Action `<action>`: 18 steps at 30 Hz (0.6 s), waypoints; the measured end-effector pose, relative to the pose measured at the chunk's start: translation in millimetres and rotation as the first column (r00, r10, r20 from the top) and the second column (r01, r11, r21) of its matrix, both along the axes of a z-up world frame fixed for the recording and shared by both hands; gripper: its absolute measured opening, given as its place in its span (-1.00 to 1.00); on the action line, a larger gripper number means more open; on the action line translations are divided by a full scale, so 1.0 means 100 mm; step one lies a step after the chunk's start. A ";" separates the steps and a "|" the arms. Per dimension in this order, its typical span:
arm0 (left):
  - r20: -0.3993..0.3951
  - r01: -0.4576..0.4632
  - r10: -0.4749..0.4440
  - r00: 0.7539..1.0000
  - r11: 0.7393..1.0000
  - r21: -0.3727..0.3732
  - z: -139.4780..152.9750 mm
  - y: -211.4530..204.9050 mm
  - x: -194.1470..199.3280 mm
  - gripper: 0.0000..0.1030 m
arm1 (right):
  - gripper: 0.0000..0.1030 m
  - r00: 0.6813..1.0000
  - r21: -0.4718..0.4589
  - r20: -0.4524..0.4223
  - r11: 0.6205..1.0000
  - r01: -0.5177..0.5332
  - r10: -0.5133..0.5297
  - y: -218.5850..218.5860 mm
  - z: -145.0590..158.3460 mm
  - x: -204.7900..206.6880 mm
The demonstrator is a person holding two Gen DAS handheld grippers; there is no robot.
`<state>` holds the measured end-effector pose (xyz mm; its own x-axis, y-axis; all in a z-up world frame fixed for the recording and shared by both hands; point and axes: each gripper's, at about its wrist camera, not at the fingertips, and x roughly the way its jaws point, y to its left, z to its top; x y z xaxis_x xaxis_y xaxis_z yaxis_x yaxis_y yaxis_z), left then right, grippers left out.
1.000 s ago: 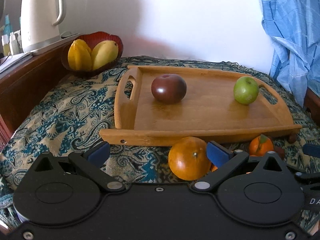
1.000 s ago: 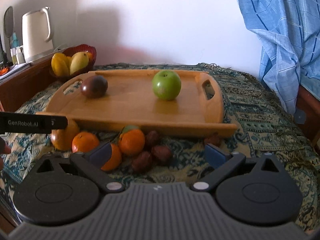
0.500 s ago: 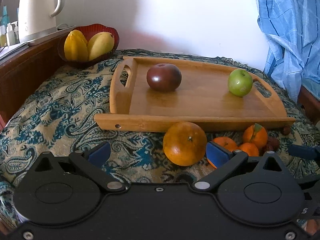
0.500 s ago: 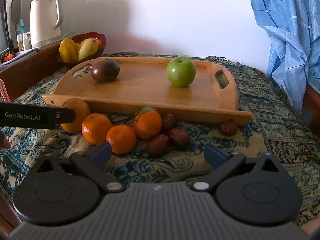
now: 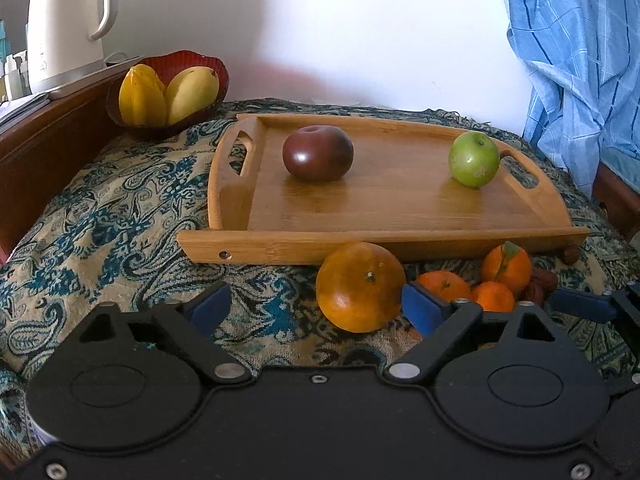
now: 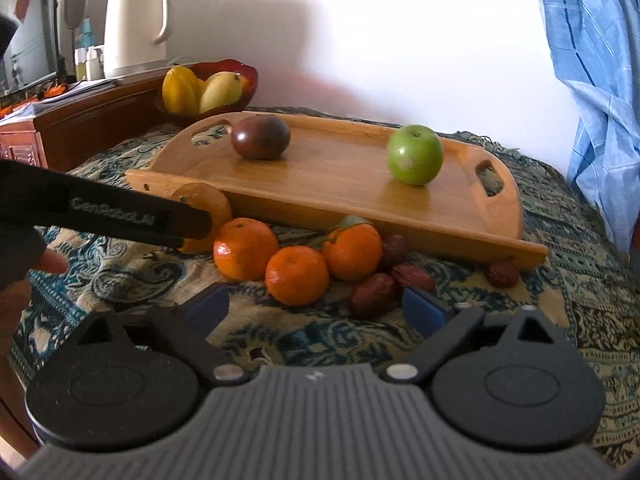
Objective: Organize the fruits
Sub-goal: 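Move both tools back toward the fruits in front of the tray, then grasp the large orange with left tool while right tool grasps a tangerine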
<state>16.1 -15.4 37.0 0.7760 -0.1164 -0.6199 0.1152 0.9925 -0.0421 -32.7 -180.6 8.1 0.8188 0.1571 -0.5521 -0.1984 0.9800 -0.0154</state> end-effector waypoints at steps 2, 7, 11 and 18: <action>-0.002 0.007 -0.007 1.000 1.000 -0.008 0.00 0.00 0.00 0.67 | 0.81 1.000 0.000 0.007 1.000 -0.004 0.004 0.01 0.00 -0.01; -0.007 0.042 -0.042 0.999 0.999 -0.018 0.01 -0.03 -0.01 0.43 | 0.57 0.999 -0.016 0.050 1.000 -0.006 0.007 0.04 0.03 -0.05; -0.002 0.058 -0.058 0.998 0.998 -0.018 0.01 -0.06 -0.02 0.26 | 0.33 0.997 -0.036 0.070 0.999 -0.012 0.015 0.07 0.03 -0.07; 0.003 0.062 -0.062 0.998 0.998 -0.030 0.00 -0.08 -0.01 0.15 | 0.06 0.996 -0.055 0.087 0.998 -0.016 0.021 0.12 0.02 -0.07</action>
<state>15.1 -23.5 37.5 0.7680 -0.1828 -0.6138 0.1763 0.9817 -0.0717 -40.2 -168.4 10.2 0.8615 0.1440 -0.4868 -0.2119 0.9734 -0.0869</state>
